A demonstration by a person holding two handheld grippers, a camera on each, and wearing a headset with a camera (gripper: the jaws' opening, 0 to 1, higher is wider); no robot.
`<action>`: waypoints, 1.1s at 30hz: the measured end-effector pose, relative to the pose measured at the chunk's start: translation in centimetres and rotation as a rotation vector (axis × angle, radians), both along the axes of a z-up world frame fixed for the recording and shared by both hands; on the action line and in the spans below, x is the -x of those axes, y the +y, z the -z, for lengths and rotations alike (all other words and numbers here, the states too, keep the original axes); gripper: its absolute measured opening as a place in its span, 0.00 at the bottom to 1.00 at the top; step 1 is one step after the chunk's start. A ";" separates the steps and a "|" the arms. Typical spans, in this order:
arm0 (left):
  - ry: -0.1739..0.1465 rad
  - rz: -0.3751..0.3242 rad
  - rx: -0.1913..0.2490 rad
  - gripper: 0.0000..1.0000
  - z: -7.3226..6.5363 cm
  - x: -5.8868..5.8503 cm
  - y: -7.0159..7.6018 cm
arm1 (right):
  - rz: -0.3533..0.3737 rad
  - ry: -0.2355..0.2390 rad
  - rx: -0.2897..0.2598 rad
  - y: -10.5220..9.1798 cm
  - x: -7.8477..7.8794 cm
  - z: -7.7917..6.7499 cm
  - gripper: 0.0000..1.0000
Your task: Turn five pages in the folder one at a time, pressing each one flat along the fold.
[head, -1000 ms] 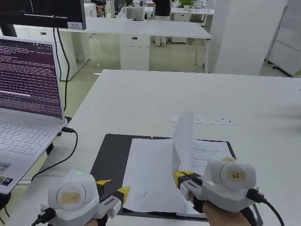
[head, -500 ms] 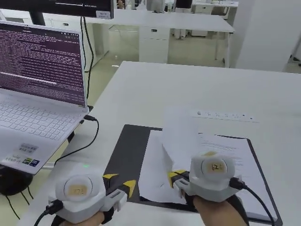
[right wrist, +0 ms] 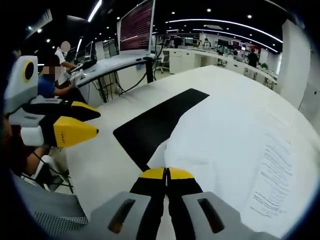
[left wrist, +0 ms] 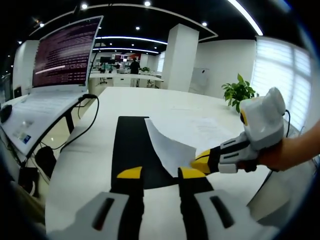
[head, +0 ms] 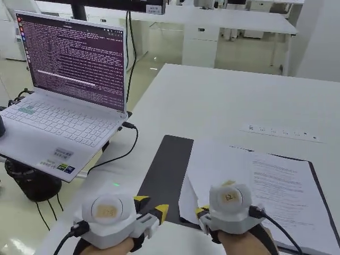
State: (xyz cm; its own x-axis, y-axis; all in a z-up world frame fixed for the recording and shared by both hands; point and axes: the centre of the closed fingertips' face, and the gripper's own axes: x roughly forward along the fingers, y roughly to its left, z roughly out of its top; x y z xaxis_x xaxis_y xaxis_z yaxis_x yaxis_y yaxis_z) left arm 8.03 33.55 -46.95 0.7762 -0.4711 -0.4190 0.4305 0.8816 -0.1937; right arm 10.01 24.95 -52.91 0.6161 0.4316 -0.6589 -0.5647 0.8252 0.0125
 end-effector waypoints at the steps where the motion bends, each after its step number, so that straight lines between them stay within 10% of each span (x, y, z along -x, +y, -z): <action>1: 0.003 -0.002 0.001 0.25 0.1 0.1 0.1 | -0.007 -0.001 0.010 0.1 0.0 0.3 0.00; 21: 0.029 -0.008 0.011 0.24 0.8 0.3 -0.2 | -0.078 0.008 0.106 0.8 0.4 2.5 0.02; 33: 0.049 0.090 -0.047 0.24 2.2 -1.4 -3.8 | -0.015 -0.027 -0.068 0.3 1.0 -0.2 0.06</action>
